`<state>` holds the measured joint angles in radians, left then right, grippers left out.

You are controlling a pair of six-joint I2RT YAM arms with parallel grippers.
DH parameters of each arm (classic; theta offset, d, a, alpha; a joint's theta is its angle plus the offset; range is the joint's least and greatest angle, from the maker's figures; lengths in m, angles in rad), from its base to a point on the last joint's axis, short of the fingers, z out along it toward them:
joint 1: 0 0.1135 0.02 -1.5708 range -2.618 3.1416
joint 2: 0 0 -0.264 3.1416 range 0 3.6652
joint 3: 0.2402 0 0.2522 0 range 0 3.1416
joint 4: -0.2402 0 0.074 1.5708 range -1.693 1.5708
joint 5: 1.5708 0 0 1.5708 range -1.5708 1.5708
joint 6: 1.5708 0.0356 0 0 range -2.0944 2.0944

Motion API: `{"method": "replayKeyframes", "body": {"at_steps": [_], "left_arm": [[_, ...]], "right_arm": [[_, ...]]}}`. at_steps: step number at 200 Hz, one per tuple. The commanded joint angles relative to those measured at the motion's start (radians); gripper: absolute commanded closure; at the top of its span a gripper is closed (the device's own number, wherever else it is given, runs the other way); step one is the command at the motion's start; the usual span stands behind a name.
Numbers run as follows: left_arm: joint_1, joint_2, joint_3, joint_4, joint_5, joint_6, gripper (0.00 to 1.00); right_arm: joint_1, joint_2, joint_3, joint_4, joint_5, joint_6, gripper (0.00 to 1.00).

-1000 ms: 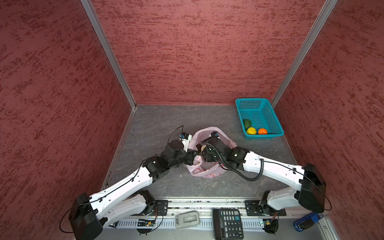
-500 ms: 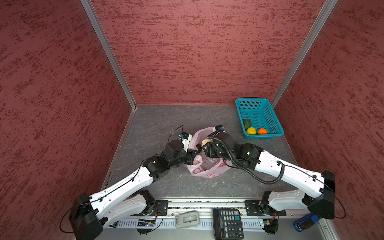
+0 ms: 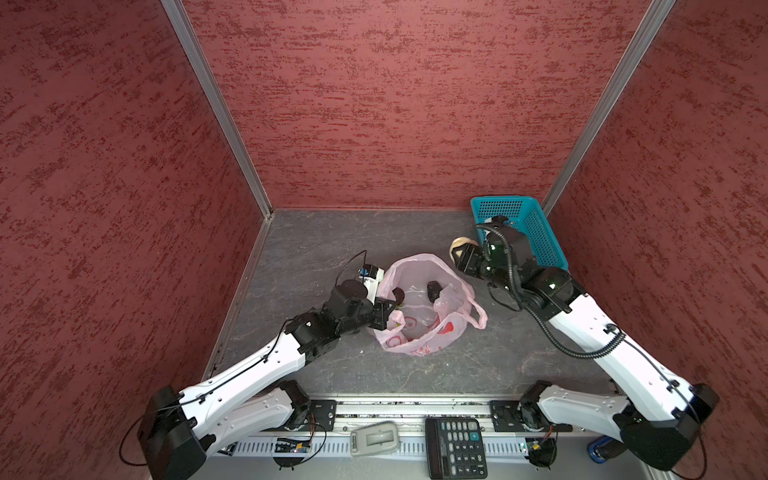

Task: Untie the knot of the plastic bag and take out the fruit
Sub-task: 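Carry the cream fruit with the right gripper to the teal basket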

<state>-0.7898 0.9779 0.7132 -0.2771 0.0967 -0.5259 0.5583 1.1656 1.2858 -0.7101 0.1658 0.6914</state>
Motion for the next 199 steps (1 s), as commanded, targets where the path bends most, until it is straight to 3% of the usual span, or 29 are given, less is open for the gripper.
{"method": "replayKeyframes", "body": {"at_steps": [1, 33, 80, 140, 199], "left_arm": [[0.005, -0.004, -0.005, 0.011, 0.001, 0.007, 1.00], [0.004, -0.003, -0.004, 0.006, -0.001, 0.006, 1.00], [0.000, -0.007, -0.003, -0.011, -0.014, 0.005, 1.00], [0.001, 0.004, 0.007, -0.015, -0.014, 0.005, 1.00], [0.002, 0.005, 0.022, -0.039, -0.031, 0.013, 1.00]], "right_arm": [[-0.123, -0.001, 0.010, 0.017, -0.054, -0.073, 0.58], [-0.315, 0.034, -0.032, 0.116, -0.126, -0.110, 0.58], [-0.504, 0.159, -0.049, 0.232, -0.191, -0.151, 0.58], [-0.645, 0.393, -0.056, 0.395, -0.191, -0.171, 0.57], [-0.705, 0.616, 0.045, 0.430, -0.155, -0.241, 0.57]]}}
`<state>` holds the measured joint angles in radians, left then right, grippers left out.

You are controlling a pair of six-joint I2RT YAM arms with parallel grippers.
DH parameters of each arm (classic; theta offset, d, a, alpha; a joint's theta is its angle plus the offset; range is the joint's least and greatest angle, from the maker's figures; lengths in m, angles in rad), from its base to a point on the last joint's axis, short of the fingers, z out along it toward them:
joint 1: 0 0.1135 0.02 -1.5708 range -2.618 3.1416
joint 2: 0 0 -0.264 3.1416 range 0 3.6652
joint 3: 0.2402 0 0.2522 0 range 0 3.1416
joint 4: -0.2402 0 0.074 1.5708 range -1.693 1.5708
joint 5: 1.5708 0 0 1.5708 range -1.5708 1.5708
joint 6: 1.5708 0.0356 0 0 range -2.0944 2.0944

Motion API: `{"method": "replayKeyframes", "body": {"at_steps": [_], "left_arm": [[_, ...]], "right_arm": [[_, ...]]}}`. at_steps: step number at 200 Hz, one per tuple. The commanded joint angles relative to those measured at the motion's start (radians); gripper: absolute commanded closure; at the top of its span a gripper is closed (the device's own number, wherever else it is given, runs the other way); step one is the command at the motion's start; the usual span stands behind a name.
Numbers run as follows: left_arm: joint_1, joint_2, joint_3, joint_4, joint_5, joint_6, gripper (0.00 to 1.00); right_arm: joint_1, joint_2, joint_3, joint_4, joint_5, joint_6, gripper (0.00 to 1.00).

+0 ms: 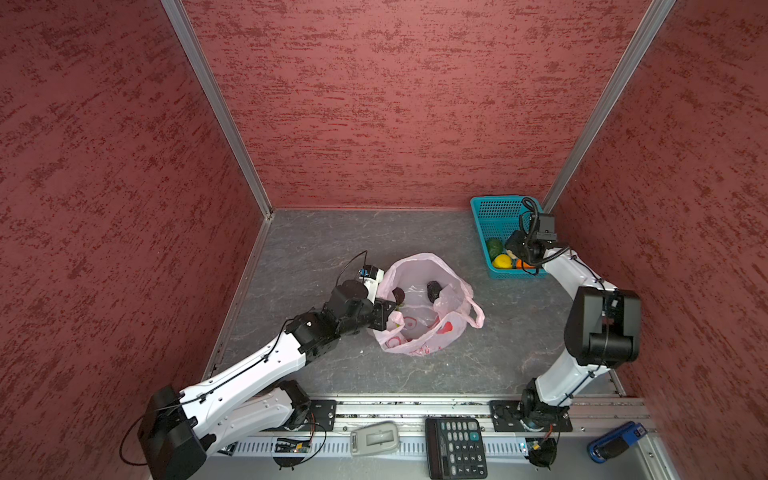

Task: Untie the knot of the plastic bag and take out the fruit
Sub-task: 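Carry the cream fruit with the right gripper to the teal basket, then open the right gripper to drop the cream fruit into the basket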

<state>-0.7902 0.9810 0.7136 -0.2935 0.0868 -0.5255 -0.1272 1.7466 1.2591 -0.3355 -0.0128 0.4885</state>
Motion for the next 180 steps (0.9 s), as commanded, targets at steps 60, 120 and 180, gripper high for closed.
{"method": "replayKeyframes", "body": {"at_steps": [60, 120, 180], "left_arm": [[0.007, 0.006, 0.026, -0.026, -0.025, 0.016, 1.00], [0.013, 0.007, 0.024, -0.013, -0.021, 0.022, 1.00], [0.022, 0.007, 0.019, -0.004, -0.010, 0.026, 1.00]], "right_arm": [[-0.027, 0.140, 0.124, 0.015, 0.020, -0.044, 0.45], [-0.026, 0.112, 0.135, -0.015, 0.030, -0.043, 0.19], [-0.025, 0.039, 0.106, -0.033, 0.000, -0.041, 0.16]]}}
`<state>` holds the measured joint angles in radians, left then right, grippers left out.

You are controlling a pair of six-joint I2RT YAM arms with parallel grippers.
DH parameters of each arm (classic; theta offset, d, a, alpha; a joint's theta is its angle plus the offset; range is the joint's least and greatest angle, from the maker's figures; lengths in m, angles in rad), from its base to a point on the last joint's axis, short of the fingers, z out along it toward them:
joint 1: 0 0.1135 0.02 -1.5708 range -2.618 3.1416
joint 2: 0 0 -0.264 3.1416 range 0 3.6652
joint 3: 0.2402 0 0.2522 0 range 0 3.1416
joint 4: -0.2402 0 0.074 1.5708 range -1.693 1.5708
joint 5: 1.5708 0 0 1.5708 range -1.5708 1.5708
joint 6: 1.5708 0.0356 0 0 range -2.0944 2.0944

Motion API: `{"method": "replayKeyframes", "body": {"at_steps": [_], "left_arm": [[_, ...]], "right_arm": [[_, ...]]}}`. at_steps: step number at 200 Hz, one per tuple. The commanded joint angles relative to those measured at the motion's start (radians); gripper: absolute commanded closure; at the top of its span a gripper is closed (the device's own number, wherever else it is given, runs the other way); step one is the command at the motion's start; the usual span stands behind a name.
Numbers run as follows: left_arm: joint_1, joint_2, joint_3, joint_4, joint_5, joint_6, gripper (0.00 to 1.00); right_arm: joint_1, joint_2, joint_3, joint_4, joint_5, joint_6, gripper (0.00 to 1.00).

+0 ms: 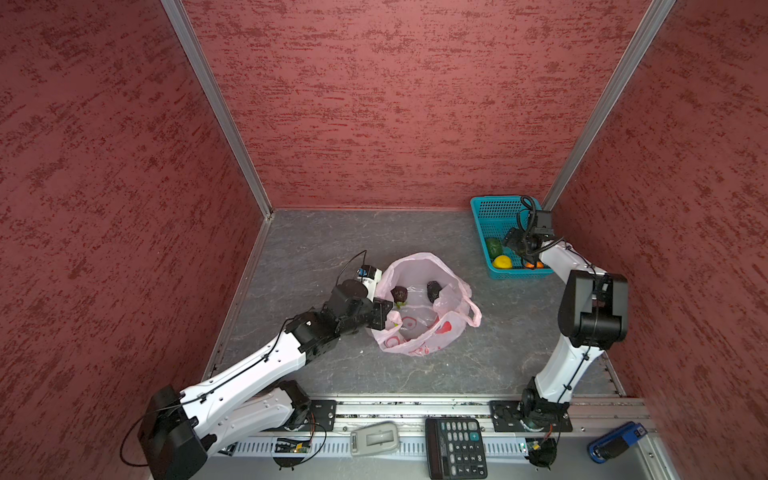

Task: Untie the knot of the plastic bag and take out the fruit
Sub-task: 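Open the right gripper to drop the cream fruit into the basket, then move the right gripper back over the bag opening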

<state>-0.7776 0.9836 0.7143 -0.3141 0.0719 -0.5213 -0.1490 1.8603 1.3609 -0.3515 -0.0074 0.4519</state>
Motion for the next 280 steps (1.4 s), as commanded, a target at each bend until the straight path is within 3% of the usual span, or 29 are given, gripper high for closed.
{"method": "replayKeyframes", "body": {"at_steps": [1, 85, 111, 147, 224, 280], "left_arm": [[0.009, 0.004, 0.019, 0.016, 0.005, 0.022, 1.00], [0.025, -0.008, 0.015, 0.016, 0.025, 0.030, 1.00], [0.027, -0.008, 0.018, 0.014, 0.028, 0.035, 1.00], [0.034, -0.003, 0.025, 0.014, 0.041, 0.039, 1.00], [0.035, -0.008, 0.024, 0.012, 0.045, 0.039, 1.00], [0.035, -0.026, 0.012, 0.005, 0.031, 0.032, 1.00]], "right_arm": [[-0.004, -0.076, 0.004, -0.017, -0.006, -0.004, 0.16], [0.117, -0.390, -0.124, -0.144, -0.095, 0.018, 0.16], [0.212, -0.499, -0.119, -0.229, -0.117, 0.028, 0.15], [0.420, -0.596, -0.054, -0.337, -0.091, 0.076, 0.15], [0.859, -0.590, 0.045, -0.407, 0.019, 0.160, 0.14], [1.013, -0.488, -0.013, -0.361, 0.067, 0.136, 0.13]]}}
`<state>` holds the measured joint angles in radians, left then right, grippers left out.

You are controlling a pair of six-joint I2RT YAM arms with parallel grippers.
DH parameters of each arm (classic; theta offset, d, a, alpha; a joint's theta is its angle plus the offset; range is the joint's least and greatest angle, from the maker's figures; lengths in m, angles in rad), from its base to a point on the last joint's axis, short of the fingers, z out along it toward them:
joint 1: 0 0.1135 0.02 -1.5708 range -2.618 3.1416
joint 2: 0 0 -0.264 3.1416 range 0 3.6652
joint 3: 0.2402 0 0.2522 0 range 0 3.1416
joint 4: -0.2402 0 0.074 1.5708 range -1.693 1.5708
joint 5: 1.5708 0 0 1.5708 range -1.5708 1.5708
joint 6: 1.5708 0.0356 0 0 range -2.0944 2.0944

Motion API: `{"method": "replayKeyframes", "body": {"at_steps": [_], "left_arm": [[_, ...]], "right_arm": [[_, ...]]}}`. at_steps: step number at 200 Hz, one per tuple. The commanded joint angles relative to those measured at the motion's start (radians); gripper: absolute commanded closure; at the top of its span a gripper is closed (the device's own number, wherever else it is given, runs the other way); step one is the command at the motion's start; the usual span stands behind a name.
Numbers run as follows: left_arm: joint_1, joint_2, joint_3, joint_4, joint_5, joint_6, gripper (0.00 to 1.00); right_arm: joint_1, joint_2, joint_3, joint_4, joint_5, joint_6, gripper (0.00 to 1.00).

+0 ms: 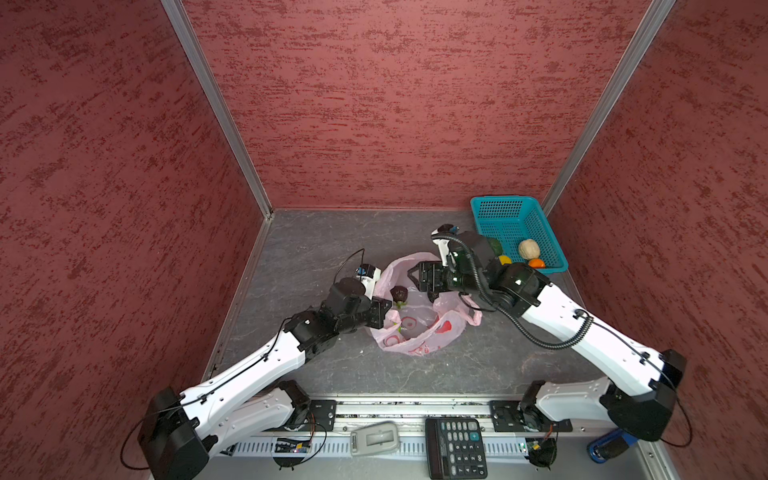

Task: Untie the knot of the plastic bag and take out the fruit
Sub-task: 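Move the right gripper back over the bag opening, then lower the right gripper into the bag and grasp the dark purple fruit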

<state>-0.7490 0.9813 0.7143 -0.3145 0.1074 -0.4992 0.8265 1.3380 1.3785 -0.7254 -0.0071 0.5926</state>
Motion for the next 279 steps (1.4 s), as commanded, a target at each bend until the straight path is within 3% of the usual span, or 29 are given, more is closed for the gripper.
{"method": "replayKeyframes", "body": {"at_steps": [1, 49, 110, 140, 205, 233, 279], "left_arm": [[0.007, -0.024, 0.011, 0.004, -0.005, 0.010, 1.00], [0.007, -0.068, -0.010, -0.032, -0.025, 0.001, 1.00], [0.009, -0.082, -0.006, -0.052, -0.036, -0.002, 1.00], [0.009, -0.075, -0.001, -0.043, -0.034, -0.001, 1.00], [0.007, -0.073, 0.005, -0.079, -0.010, 0.002, 1.00], [0.007, -0.075, -0.017, -0.090, 0.012, -0.004, 1.00], [0.006, -0.068, -0.032, -0.077, 0.013, -0.012, 1.00]], "right_arm": [[0.039, 0.036, -0.033, 0.014, 0.068, -0.006, 0.13], [0.073, 0.110, -0.160, 0.113, 0.083, -0.039, 0.13], [0.143, 0.180, -0.317, 0.213, 0.199, -0.081, 0.13], [0.164, 0.206, -0.389, 0.259, 0.189, -0.053, 0.13], [0.123, 0.284, -0.379, 0.346, 0.145, 0.074, 0.09], [0.085, 0.315, -0.340, 0.401, 0.172, 0.144, 0.02], [0.041, 0.399, -0.258, 0.448, 0.195, 0.193, 0.02]]}}
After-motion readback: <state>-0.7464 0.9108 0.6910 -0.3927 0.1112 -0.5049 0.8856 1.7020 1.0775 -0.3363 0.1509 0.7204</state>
